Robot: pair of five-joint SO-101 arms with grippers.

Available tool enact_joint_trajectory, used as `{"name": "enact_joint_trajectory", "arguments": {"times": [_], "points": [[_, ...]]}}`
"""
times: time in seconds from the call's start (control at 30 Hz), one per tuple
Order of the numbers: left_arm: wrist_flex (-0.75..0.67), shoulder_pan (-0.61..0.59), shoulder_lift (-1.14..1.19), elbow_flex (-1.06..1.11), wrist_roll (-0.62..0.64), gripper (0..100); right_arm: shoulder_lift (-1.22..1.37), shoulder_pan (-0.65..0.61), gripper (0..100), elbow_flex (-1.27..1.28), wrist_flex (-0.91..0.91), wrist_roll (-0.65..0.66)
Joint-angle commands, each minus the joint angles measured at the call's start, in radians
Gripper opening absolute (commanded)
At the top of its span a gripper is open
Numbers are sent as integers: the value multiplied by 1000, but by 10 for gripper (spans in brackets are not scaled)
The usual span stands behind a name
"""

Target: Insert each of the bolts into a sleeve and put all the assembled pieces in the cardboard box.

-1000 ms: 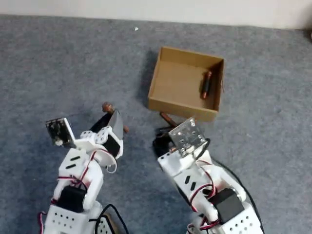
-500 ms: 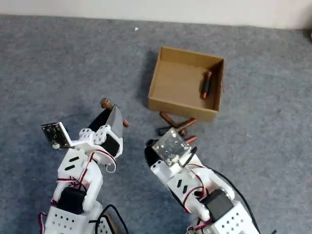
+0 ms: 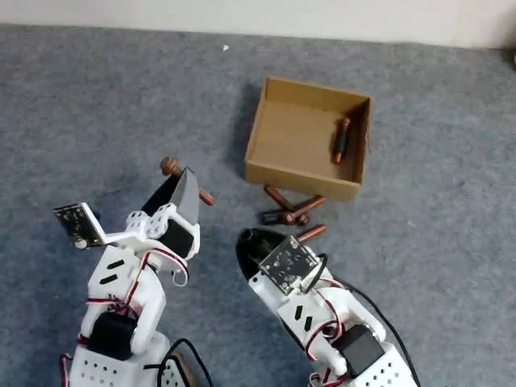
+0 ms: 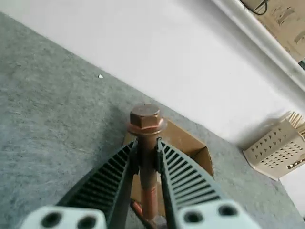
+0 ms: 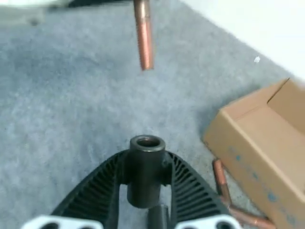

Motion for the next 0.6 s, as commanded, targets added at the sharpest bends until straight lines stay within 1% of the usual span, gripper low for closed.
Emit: {"name": "enact_joint_trajectory", "arguments": {"times": [0.0, 0.13, 0.3, 0.47, 0.57], "points": [[81, 58, -19, -119, 12, 5, -19, -12, 6, -2, -51, 51], [98, 114, -19, -120, 12, 5, -19, -18, 6, -2, -51, 75], [100, 174, -19, -119, 6, 5, -19, -67, 6, 16, -53, 80], [101, 206, -19, -88, 5, 5, -19, -65, 6, 19, -54, 80], [123, 213, -19, -96, 5, 5, -19, -59, 6, 28, -88, 80]]}}
